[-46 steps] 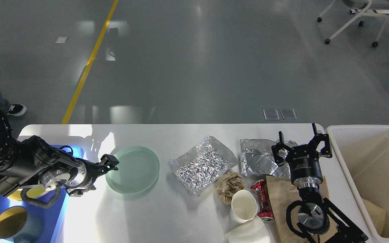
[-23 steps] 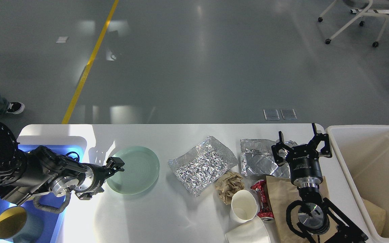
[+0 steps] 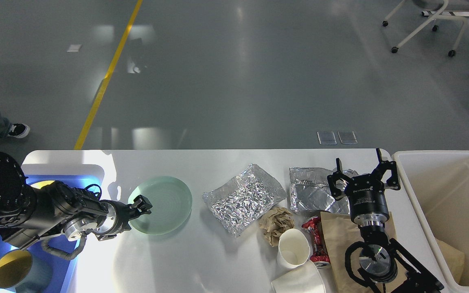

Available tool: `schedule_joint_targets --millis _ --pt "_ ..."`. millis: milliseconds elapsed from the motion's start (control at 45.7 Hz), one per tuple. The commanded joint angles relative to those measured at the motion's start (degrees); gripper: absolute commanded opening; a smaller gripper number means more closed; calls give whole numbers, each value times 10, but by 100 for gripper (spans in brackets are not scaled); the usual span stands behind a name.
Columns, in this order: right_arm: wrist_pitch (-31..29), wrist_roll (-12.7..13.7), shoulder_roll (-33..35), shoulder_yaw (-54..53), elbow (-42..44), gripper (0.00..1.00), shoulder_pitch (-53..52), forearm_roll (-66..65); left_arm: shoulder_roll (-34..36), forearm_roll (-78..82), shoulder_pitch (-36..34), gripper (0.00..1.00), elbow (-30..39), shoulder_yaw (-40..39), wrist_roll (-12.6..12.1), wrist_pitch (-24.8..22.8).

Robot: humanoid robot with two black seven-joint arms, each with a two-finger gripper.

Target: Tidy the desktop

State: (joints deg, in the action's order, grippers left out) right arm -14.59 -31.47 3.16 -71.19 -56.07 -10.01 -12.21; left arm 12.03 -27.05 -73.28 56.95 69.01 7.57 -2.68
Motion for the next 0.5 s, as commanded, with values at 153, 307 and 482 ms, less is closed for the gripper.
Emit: schedule_joint_targets --millis 153,307,482 --pt "0 0 0 -1 0 100 0 0 -1 2 2 56 0 0 0 -2" --pt "0 0 0 0 0 100 0 0 0 1 3 57 0 0 2 -2" --pt "0 0 0 0 0 100 1 0 0 -5 10 56 0 0 3 -2"
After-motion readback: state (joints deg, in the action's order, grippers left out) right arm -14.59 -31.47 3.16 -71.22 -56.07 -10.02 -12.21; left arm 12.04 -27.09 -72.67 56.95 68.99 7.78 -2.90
